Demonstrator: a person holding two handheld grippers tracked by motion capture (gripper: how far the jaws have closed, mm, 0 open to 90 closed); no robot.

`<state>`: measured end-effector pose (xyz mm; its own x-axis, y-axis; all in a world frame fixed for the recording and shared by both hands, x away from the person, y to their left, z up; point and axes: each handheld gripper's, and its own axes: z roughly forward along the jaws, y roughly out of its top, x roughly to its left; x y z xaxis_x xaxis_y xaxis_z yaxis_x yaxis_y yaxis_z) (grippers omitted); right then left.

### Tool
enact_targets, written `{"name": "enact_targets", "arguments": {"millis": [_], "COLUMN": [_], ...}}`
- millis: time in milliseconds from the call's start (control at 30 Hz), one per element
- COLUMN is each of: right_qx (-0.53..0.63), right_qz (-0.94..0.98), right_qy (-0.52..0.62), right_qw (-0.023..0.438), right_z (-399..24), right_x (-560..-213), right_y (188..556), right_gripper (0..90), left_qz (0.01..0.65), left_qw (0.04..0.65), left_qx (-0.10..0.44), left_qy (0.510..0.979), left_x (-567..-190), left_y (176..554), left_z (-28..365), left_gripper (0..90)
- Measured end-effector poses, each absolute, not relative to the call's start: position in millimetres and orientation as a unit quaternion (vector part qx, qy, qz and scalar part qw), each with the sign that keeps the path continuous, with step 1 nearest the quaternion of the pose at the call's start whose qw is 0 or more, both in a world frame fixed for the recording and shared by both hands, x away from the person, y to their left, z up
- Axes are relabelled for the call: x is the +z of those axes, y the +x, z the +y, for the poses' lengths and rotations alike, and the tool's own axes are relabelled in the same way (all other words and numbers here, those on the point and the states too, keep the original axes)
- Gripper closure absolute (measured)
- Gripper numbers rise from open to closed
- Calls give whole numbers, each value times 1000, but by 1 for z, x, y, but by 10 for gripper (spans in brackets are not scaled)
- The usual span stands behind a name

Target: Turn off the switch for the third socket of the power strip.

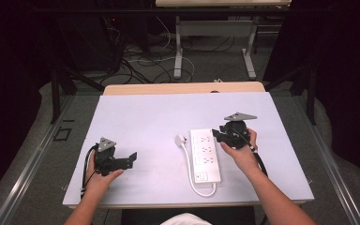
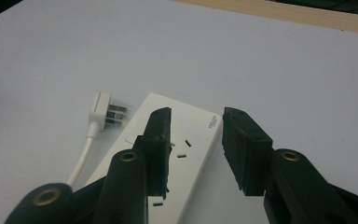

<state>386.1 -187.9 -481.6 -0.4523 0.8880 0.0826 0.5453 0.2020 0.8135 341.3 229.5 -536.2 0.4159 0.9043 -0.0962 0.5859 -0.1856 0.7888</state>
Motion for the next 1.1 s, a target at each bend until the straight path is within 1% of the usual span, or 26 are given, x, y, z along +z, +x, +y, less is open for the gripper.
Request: {"name": "enact_targets", "arguments": {"millis": [433, 800, 933, 1100], "right_qx": [401, 394, 390, 384], "right_qz": [758, 770, 775, 778], "right_qy": [471, 460, 459, 462], "right_qw": [207, 201, 192, 184], "right_z": [-170, -156, -149, -144], "right_x": [-485, -489, -493, -497], "right_y": [399, 410, 416, 420], "right_gripper": [679, 748, 789, 817], "left_qz": [501, 500, 500, 501], "left_qw": [394, 396, 395, 394], "left_qx": [201, 201, 201, 199], "left_qy": [744, 744, 744, 744], "left_x": [-536, -537, -537, -537], "left_y": [341, 342, 342, 342], "left_z": [230, 229, 230, 230], "left_gripper": [10, 10, 10, 10]}}
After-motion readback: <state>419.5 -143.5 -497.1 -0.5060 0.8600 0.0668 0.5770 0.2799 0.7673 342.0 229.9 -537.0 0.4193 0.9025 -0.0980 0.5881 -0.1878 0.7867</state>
